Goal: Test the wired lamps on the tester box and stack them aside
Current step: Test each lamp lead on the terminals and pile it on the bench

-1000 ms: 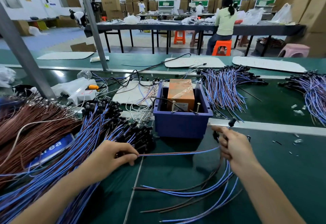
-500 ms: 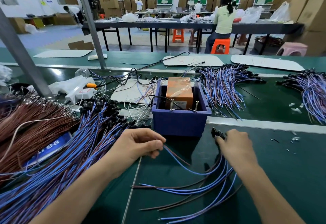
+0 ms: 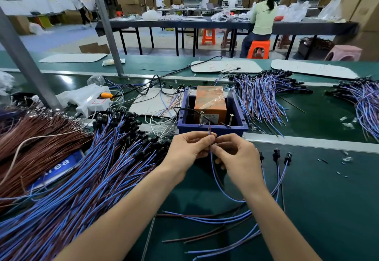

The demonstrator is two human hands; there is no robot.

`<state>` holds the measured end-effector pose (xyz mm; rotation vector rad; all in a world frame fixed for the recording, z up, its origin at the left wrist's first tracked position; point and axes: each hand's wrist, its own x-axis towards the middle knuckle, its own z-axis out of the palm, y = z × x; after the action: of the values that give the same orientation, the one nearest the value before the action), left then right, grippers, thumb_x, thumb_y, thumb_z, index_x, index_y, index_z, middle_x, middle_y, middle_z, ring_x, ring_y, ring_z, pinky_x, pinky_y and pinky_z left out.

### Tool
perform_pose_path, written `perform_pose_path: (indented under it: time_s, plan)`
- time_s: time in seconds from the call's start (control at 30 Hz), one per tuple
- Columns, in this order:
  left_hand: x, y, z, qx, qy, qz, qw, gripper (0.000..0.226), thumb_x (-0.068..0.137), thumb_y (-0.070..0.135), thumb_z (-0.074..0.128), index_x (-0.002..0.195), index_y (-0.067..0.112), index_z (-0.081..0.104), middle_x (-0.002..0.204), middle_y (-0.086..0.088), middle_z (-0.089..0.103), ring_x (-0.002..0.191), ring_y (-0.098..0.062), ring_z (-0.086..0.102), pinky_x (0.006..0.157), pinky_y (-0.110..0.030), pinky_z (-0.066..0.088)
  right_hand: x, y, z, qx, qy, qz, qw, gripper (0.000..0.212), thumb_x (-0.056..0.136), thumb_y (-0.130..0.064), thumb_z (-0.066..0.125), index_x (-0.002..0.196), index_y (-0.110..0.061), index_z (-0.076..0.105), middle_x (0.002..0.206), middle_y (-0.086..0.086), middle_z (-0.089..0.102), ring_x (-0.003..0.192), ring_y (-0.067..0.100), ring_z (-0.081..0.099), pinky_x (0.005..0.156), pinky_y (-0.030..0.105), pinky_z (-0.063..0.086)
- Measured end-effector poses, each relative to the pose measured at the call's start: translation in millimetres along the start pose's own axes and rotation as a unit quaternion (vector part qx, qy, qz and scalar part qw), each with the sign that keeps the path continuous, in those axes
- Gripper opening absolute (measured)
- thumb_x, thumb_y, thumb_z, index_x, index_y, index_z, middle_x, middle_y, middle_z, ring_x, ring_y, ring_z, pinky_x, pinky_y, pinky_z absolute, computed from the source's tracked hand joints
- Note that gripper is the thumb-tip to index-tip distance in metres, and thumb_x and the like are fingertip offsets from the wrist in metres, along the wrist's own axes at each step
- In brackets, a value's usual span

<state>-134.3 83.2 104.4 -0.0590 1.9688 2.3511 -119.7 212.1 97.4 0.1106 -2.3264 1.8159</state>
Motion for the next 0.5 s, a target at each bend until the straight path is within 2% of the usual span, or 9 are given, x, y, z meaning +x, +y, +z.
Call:
perform_pose_path:
  time_s: [0.17,0.33,0.5]
  plan:
    - [5,-2,6,-0.022,0.019,0.002,1.000,0.009,0.084,0.002,0.066,0.083,0.011,0.065,0.062,0.004,0.069,0.058,-0.004,0.064,0.060,-0.017,0.055,6,6,0,0.032,0.014,0.011,0.999,0.020,0.082,-0.004,0.070,0.077,-0.023,0.065,0.061,-0.003,0.069,0.047,0.005,0.059,0.048,0.017,0.045]
    - [8,-2,3,-0.043,0.058,-0.012,0.997,0.010,0.087,0.000,0.064,0.081,0.009,0.065,0.062,0.002,0.067,0.052,-0.004,0.062,0.052,-0.017,0.052,7,15,-1,0.057,0.062,0.025,0.996,0.024,0.083,-0.001,0.067,0.076,-0.023,0.063,0.060,-0.003,0.067,0.045,0.010,0.057,0.046,0.019,0.044]
    - [14,-4,-2,-0.053,0.092,-0.037,0.994,0.007,0.087,0.001,0.064,0.083,0.007,0.065,0.061,0.002,0.066,0.051,-0.004,0.062,0.051,-0.018,0.053,7,24,-3,0.065,0.113,0.052,0.990,0.023,0.083,-0.002,0.065,0.078,-0.024,0.063,0.059,-0.003,0.066,0.044,0.011,0.056,0.046,0.021,0.043]
